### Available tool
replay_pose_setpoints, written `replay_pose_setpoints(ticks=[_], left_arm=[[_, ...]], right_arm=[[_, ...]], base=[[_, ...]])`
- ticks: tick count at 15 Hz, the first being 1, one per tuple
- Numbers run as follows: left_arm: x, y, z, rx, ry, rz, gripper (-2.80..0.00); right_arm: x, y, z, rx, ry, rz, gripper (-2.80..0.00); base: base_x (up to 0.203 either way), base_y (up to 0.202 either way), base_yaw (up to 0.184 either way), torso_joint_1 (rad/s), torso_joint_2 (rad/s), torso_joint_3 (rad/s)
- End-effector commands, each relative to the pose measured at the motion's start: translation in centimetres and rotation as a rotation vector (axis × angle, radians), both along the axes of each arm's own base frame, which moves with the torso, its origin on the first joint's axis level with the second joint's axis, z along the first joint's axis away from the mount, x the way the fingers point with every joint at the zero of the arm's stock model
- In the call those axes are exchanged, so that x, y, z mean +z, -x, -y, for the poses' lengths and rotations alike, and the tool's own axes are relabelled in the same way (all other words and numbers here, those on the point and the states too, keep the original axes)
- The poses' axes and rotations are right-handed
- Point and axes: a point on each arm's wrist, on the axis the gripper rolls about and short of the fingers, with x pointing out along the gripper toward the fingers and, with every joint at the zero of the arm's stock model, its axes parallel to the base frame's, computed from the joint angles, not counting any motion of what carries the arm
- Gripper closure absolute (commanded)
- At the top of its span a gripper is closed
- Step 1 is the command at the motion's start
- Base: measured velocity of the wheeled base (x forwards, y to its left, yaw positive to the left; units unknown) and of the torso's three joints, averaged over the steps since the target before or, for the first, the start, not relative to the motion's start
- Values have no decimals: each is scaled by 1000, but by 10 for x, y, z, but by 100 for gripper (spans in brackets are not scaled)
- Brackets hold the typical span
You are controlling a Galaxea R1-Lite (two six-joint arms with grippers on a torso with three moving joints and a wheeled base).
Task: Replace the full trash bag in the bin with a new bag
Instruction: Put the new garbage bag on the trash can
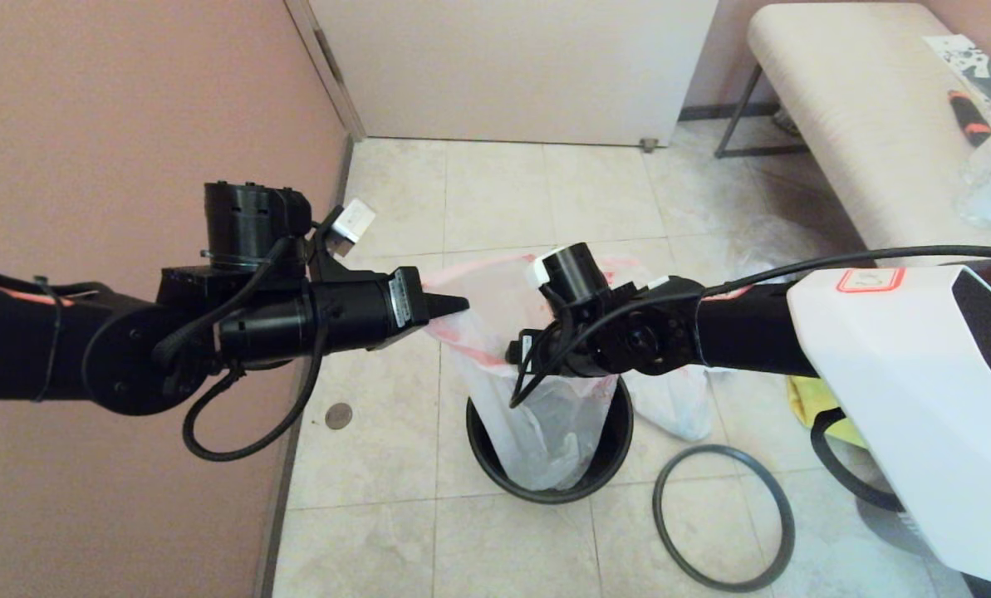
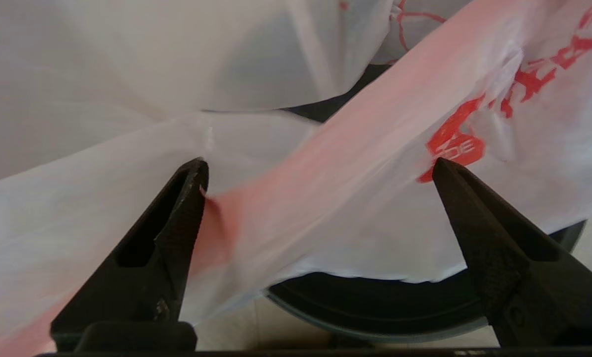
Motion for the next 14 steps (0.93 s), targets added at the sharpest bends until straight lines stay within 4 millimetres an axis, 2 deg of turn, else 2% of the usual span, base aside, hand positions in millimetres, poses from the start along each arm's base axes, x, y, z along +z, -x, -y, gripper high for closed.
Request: replay_pose_setpoints(ticks=[1,2,3,5,11,14], left_arm=[[1,2,-2,1,5,3,0],[2,3,-3,2,6,5,0],[2,3,-3,2,5,4,0],[2,2,-3,3,6,5,0],[4,1,-8,18,7,11,0],[-2,-5,-5,24,-6,0,0]], right_arm=[[-10,-4,0,-9,17,-20,-280],[-13,-4,1,-19,31,-24,-280],[-12,-3,1,-19,32,-25,0],[-8,0,3,-20,42,-36,0],[-18,12,9,-30,134,-146,0],[-2,21,21,-101,129,-168,0]], base=[[0,0,0,0,0,0],[0,0,0,0,0,0],[0,0,0,0,0,0],[0,0,0,0,0,0],[0,0,0,0,0,0],[0,0,0,0,0,0]])
